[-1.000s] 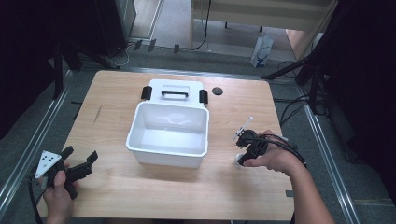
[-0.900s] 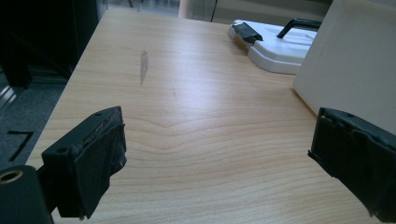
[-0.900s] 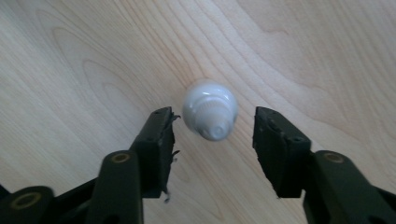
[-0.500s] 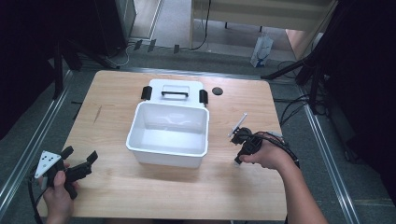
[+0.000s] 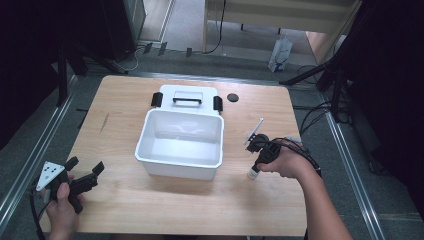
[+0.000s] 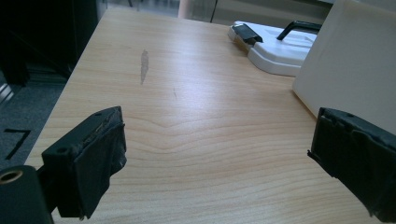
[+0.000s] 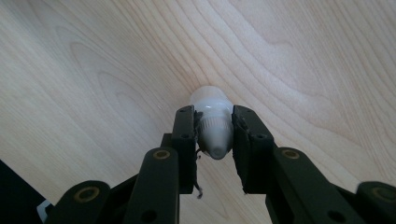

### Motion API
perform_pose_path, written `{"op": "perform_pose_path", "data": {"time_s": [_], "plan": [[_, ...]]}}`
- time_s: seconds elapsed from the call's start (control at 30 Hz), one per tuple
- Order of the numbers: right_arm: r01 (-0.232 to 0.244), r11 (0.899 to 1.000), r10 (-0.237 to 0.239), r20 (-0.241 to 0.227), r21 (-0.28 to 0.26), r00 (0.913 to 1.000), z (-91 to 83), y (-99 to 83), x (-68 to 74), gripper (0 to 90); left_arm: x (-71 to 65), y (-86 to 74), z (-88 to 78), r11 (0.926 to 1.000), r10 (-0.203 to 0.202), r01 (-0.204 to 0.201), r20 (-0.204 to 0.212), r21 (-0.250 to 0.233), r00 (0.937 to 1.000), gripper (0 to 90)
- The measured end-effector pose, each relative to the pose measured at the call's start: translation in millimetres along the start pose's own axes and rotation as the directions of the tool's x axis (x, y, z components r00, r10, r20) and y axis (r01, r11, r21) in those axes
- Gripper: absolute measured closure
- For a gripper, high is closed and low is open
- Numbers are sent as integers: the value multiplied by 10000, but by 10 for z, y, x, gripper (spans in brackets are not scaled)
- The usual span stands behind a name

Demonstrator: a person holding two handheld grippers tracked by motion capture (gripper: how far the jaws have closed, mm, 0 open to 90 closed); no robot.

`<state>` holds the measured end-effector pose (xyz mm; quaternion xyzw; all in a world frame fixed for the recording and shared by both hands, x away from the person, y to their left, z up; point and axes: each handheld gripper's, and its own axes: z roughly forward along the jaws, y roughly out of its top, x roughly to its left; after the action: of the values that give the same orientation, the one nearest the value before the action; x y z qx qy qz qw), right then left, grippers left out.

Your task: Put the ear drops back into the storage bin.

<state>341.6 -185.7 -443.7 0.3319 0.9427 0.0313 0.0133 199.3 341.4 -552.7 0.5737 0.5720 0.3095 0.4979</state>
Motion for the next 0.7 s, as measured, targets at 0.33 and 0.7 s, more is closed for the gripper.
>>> {"op": "perform_pose_path", "data": {"time_s": [0.33,0.7], "plan": [[172,9996,-169,141,-242,9998,-399,190,-3,720,-1,1,2,10000,19,-19,-25,23,10000,41],[594,9969,-580,275,-525,9979,-918,506,104,720,-6,4,8,10000,59,-58,-57,60,10000,41]]}}
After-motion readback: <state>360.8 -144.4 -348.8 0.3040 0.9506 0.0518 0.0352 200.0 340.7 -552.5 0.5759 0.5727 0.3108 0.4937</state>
